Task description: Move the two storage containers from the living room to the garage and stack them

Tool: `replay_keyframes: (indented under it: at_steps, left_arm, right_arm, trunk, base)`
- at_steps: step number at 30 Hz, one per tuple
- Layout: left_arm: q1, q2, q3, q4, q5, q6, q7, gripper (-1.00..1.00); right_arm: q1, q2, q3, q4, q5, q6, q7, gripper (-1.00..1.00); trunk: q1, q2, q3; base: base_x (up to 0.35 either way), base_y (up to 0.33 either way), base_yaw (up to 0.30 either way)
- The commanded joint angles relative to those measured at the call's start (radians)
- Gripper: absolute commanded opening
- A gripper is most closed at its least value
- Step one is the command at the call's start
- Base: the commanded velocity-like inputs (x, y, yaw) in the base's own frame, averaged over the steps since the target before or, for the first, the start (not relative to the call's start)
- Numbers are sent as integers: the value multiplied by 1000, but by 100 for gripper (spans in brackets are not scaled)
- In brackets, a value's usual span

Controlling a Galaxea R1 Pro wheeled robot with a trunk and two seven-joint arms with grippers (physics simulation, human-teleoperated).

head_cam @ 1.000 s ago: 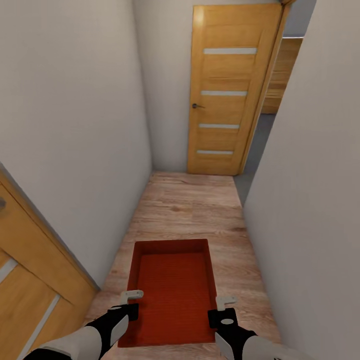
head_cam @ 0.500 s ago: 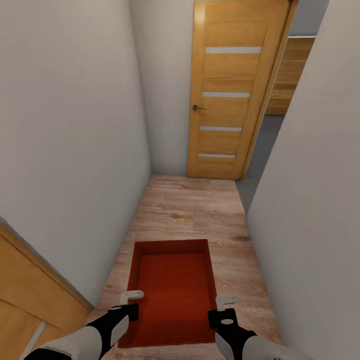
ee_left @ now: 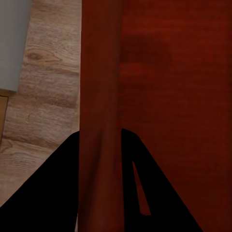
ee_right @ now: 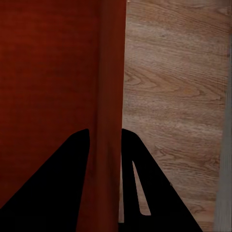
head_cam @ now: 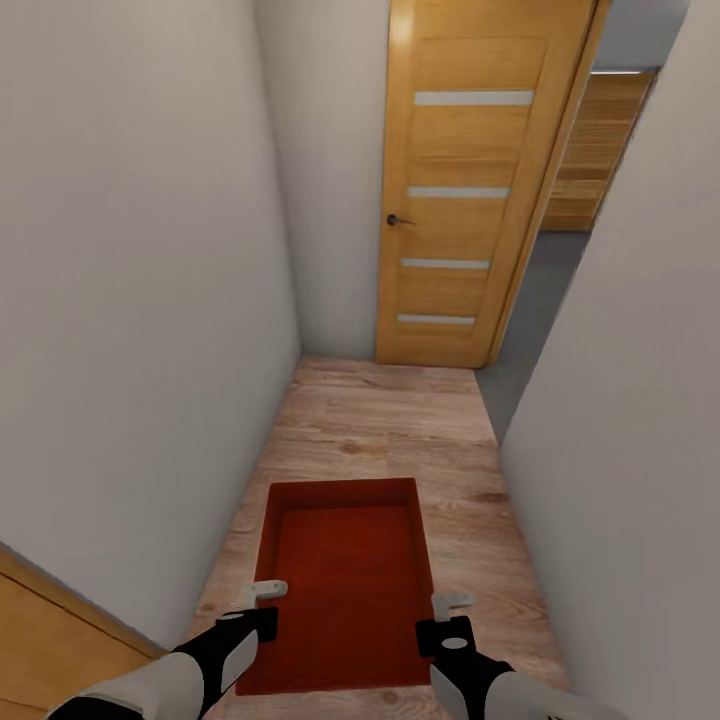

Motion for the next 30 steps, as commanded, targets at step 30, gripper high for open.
replay_keyframes:
  at_steps: [30]
  left_arm:
    - [0,12,76,-1,31,8,11,-100]
  right_arm:
    - [-1,-1,-14,-1,6,-22,-14,-100]
  trunk:
    - [1,-1,-1]
  base:
    - [323,0,0]
